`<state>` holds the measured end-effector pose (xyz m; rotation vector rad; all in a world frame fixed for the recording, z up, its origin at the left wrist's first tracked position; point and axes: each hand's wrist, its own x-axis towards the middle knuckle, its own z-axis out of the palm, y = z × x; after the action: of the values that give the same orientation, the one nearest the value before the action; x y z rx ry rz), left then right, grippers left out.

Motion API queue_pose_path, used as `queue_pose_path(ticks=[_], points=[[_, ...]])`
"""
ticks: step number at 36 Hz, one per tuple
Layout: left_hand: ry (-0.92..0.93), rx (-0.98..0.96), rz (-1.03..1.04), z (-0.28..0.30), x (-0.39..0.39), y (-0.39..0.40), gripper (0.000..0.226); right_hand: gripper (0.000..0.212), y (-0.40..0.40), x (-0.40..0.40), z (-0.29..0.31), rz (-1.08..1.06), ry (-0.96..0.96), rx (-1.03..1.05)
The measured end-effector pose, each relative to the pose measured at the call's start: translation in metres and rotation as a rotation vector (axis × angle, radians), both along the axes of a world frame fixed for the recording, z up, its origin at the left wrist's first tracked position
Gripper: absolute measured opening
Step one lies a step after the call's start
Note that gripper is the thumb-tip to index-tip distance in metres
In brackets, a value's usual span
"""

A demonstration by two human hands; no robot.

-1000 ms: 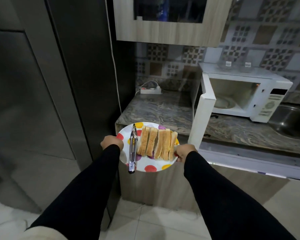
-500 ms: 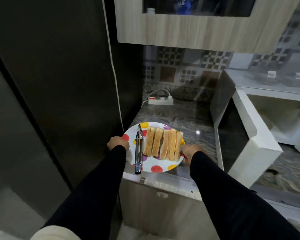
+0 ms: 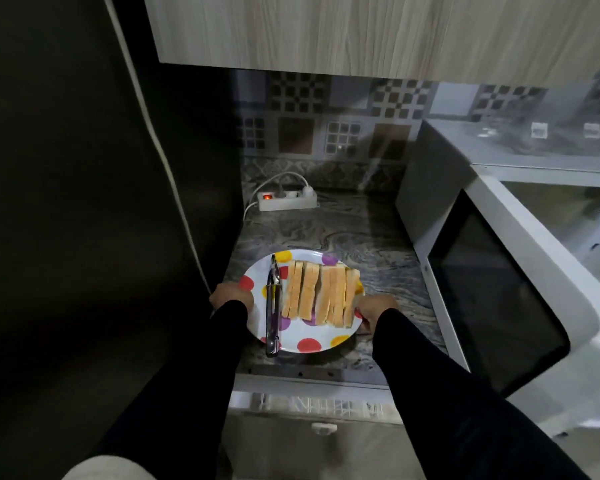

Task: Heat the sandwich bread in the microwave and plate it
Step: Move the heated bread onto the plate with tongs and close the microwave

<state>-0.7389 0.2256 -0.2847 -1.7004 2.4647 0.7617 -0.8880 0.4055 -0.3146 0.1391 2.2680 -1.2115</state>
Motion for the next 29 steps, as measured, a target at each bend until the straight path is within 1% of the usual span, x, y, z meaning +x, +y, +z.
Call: queue_pose_path(ticks=[3, 6, 8, 11, 14, 18, 21, 22, 25, 29], points=[[-0.013, -0.01, -0.03, -0.005, -0.013, -0.006, 0.037, 0.007, -0.004, -0.009, -0.001, -0.058, -0.006, 0.031], [-0.024, -0.021, -0.06, -0.009, -0.021, -0.01, 0.038, 0.019, -0.005, -0.012, 0.001, -0.079, -0.005, 0.065], [-0.048, -0.031, -0.085, -0.012, -0.025, -0.012, 0.038, 0.02, -0.006, -0.013, 0.001, -0.078, 0.002, 0.084], [-0.093, -0.051, -0.111, -0.016, -0.03, -0.014, 0.037, 0.029, -0.006, -0.016, -0.002, -0.069, 0.025, 0.13], [-0.113, -0.056, -0.115, -0.02, -0.033, -0.013, 0.036, 0.026, -0.006, -0.019, -0.006, -0.052, 0.032, 0.176], [-0.105, -0.042, -0.087, -0.027, -0.033, -0.014, 0.036, 0.035, -0.004, -0.021, -0.006, 0.035, 0.057, 0.279], [-0.083, -0.022, -0.075, -0.034, -0.031, -0.015, 0.037, 0.022, -0.005, -0.018, -0.004, 0.098, 0.047, 0.357], [-0.081, -0.022, -0.074, -0.035, -0.03, -0.014, 0.037, 0.021, -0.004, -0.018, -0.005, 0.117, 0.046, 0.376], [-0.063, -0.031, -0.066, -0.037, -0.029, -0.014, 0.036, 0.035, -0.002, -0.014, -0.003, 0.183, 0.046, 0.4], [-0.023, -0.049, -0.057, -0.041, -0.027, -0.013, 0.034, 0.04, 0.001, -0.011, -0.001, 0.218, 0.069, 0.459]])
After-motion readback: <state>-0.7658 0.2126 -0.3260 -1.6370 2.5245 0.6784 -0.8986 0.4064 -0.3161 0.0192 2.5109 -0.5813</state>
